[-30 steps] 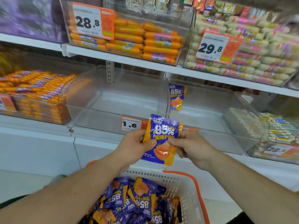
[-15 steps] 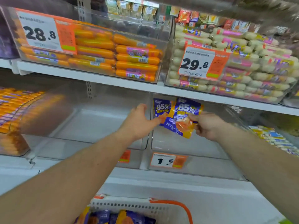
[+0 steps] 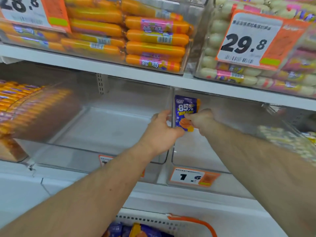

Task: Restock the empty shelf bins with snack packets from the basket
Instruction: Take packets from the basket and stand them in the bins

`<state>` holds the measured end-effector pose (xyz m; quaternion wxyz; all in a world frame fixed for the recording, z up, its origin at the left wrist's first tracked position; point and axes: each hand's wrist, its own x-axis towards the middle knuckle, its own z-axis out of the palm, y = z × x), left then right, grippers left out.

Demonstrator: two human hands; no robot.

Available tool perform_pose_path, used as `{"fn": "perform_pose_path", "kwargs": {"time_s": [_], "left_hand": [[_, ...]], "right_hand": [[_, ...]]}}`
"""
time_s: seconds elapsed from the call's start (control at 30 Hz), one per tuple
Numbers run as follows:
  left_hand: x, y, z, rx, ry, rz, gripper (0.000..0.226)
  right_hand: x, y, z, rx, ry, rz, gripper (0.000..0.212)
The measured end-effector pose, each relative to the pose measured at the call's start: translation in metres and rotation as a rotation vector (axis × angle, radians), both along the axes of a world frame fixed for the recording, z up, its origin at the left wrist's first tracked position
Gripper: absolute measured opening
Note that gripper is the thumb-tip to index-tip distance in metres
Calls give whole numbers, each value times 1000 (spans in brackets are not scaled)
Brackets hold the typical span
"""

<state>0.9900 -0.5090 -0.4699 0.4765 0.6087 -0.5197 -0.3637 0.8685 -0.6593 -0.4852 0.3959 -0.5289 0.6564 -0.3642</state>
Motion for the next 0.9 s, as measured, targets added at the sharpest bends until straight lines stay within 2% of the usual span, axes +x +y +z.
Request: {"fn": "perform_pose_path", "kwargs": {"time_s": [0.07, 0.17, 0.33, 0.43, 0.53, 0.67, 0.73, 0.83, 0.87, 0.9], "left_hand": [[0, 2, 2, 4, -16, -4, 87], [1, 4, 4, 13, -45, -6, 87], [0, 10, 11, 34, -68, -4, 92], [1, 16, 18, 40, -164, 19, 78], [5, 32, 29, 7, -367, 89, 79], [15, 80, 38, -146, -462, 133, 48], [21, 111, 34, -211, -470, 69, 32], [35, 148, 10, -158, -489, -118, 17], [42, 156, -1, -89, -547, -179, 16], [48, 162, -13, 1, -613, -244, 16]], "right_hand": [[6, 14, 8, 38, -17, 0, 19], [7, 17, 5, 65, -16, -25, 12], [3, 28, 14, 104, -23, -13, 24], [-2, 44, 24, 54, -11, -38, 27], [-7, 70, 38, -72, -29, -72, 15], [-9, 122, 50, -374, 148, -4, 13], [-9, 157, 52, -597, 204, 44, 15], [-3, 216, 37, -922, 116, 239, 16], [-1, 231, 23, -951, 114, 322, 15], [2, 244, 7, -890, 114, 395, 18]]}}
